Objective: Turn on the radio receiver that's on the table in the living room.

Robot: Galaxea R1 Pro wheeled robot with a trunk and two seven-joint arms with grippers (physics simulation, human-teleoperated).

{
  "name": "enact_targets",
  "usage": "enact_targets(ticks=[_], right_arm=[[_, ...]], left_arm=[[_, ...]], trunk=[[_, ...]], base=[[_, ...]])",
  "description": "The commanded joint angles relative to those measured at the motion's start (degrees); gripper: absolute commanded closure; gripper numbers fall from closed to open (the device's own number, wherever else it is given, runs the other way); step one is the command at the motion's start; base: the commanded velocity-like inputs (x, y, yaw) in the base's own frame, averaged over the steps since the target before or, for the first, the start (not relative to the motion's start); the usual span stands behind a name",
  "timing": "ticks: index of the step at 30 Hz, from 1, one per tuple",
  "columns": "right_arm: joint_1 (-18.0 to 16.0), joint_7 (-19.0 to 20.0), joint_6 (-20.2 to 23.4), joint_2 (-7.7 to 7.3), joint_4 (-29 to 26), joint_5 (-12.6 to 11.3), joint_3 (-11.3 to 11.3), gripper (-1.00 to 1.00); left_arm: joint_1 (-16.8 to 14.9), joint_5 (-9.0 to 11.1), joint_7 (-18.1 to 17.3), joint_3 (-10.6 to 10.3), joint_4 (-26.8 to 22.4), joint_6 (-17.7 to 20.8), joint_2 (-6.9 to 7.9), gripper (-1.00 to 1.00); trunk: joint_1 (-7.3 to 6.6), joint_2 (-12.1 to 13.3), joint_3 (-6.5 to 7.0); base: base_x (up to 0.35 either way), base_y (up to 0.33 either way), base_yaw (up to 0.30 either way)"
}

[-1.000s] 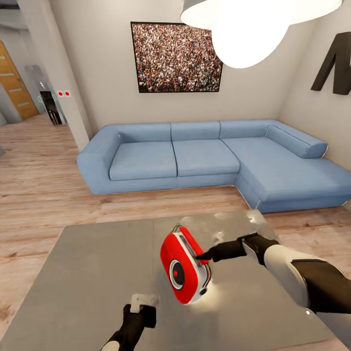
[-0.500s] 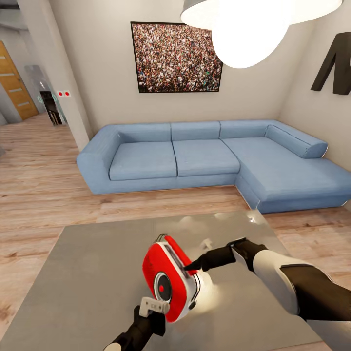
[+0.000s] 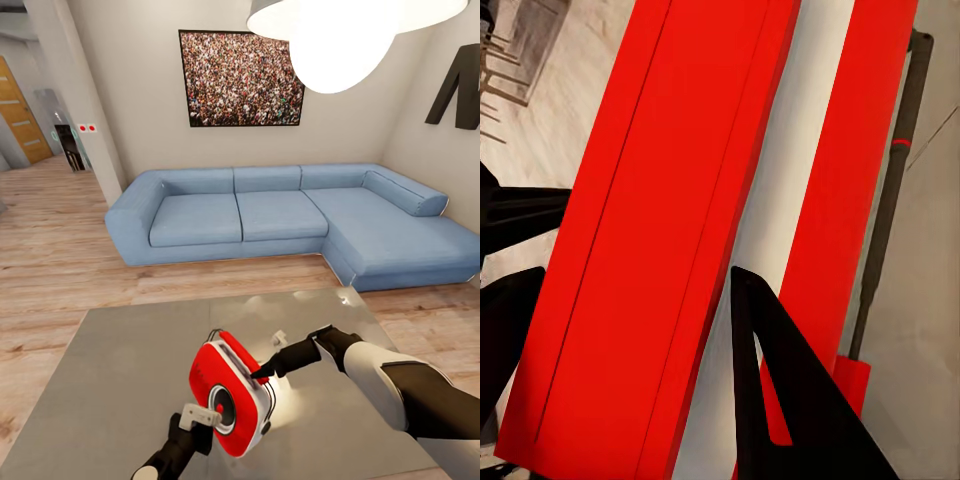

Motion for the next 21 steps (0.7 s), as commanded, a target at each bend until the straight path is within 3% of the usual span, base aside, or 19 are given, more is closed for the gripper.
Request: enact_targets(ticks=[1,8,12,14,21], right_arm=[[0.0,0.0,0.0,0.01,0.0,0.0,-1.0,1.0],[0.0,0.0,0.0,0.01,0.0,0.0,-1.0,1.0],[0.0,0.0,0.0,0.38,0.0,0.0,-1.0,1.0],[0.0,0.0,0.0,0.86,0.0,0.0,-1.0,1.0],[0.0,0.0,0.0,1.04,0.0,0.0,-1.0,1.0]], left_arm=[[0.0,-0.1,0.0,0.2,0.0,0.0,0.0,1.0],[0.0,-0.1,-0.6,0.5,0.6,0.1,-0.24,1.0],[0.0,-0.1,-4.9,0.4,0.8,0.1,-0.78,1.0],[-0.2,-0.2,-6.5,0.4,0.9,0.2,-1.76,1.0],[-0.3,-0.2,-6.9,0.4,1.3,0.2,-2.09,1.0]], trunk=[[0.0,0.0,0.0],[0.0,0.0,0.0],[0.0,0.0,0.0],[0.0,0.0,0.0],[0.0,0.0,0.0]], base=[[0.0,0.0,0.0],[0.0,0.0,0.0],[0.0,0.0,0.0],[0.0,0.0,0.0],[0.0,0.0,0.0]])
